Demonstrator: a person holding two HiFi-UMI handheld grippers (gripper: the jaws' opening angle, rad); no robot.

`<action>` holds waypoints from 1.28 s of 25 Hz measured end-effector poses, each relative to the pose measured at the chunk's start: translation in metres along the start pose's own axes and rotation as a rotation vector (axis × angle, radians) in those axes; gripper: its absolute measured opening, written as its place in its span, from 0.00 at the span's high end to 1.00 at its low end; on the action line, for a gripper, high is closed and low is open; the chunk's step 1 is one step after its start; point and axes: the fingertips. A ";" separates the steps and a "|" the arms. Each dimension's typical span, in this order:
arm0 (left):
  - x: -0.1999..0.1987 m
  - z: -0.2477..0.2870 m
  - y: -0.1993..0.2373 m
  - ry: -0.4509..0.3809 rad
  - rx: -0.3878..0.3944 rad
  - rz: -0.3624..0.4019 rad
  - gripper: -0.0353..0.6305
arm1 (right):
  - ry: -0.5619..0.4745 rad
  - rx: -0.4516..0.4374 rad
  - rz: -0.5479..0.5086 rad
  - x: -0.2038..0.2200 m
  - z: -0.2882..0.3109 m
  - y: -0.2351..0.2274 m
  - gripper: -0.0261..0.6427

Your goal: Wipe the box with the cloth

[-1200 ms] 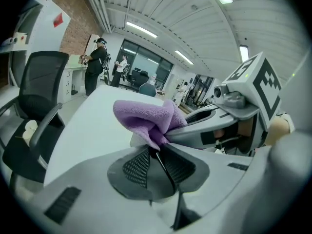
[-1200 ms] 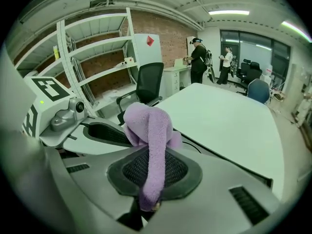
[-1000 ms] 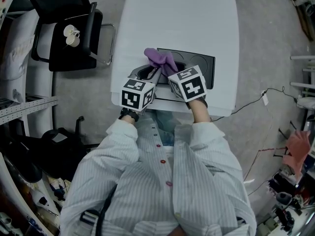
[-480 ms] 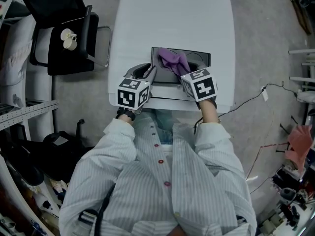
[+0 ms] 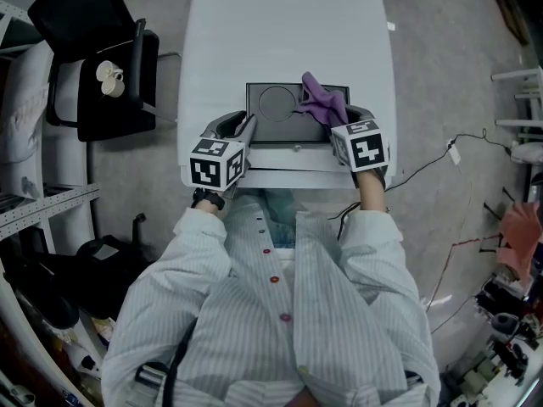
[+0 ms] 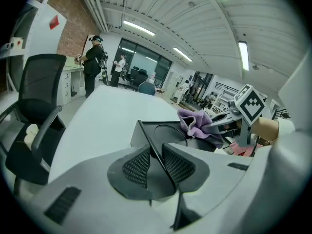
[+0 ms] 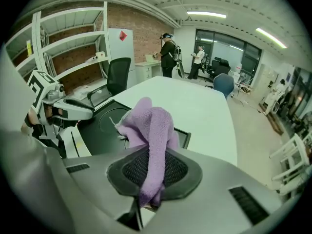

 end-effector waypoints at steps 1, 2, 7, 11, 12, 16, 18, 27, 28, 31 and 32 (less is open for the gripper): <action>0.000 0.000 -0.001 0.000 -0.001 0.001 0.84 | -0.002 0.008 0.008 0.002 -0.003 -0.005 0.90; 0.000 0.000 -0.001 0.000 -0.003 0.002 0.84 | -0.005 0.013 0.014 0.003 -0.006 -0.008 0.90; -0.001 -0.001 -0.002 0.000 -0.013 0.004 0.84 | -0.007 0.016 0.011 0.003 -0.010 -0.008 0.90; -0.001 0.000 -0.002 -0.002 -0.024 0.005 0.84 | -0.046 -0.033 0.002 -0.010 -0.016 0.007 0.90; -0.001 0.000 -0.002 -0.003 -0.026 0.005 0.84 | -0.068 -0.057 0.003 -0.017 -0.019 0.014 0.90; -0.001 0.000 -0.002 -0.007 -0.033 0.000 0.84 | -0.164 -0.176 0.005 -0.050 -0.034 0.056 0.90; -0.001 0.000 -0.003 -0.006 -0.036 -0.002 0.84 | -0.194 -0.238 -0.005 -0.065 -0.039 0.080 0.90; -0.001 -0.001 -0.003 -0.013 -0.032 -0.026 0.84 | -0.123 -0.401 -0.015 -0.061 -0.022 0.159 0.90; -0.001 -0.001 -0.003 -0.014 -0.032 -0.026 0.84 | -0.103 -0.406 -0.011 -0.055 -0.017 0.164 0.90; -0.001 -0.002 -0.003 -0.017 -0.031 -0.034 0.84 | -0.051 -0.398 0.001 -0.037 -0.002 0.170 0.90; -0.001 -0.002 -0.002 -0.018 -0.032 -0.037 0.84 | -0.038 -0.396 0.007 -0.032 0.003 0.171 0.90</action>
Point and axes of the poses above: the fingertips, and each gripper's own axes: z forward along the fingers, y to its left, x out of its underside, and after that the axes turned 10 degrees about -y, right-handed
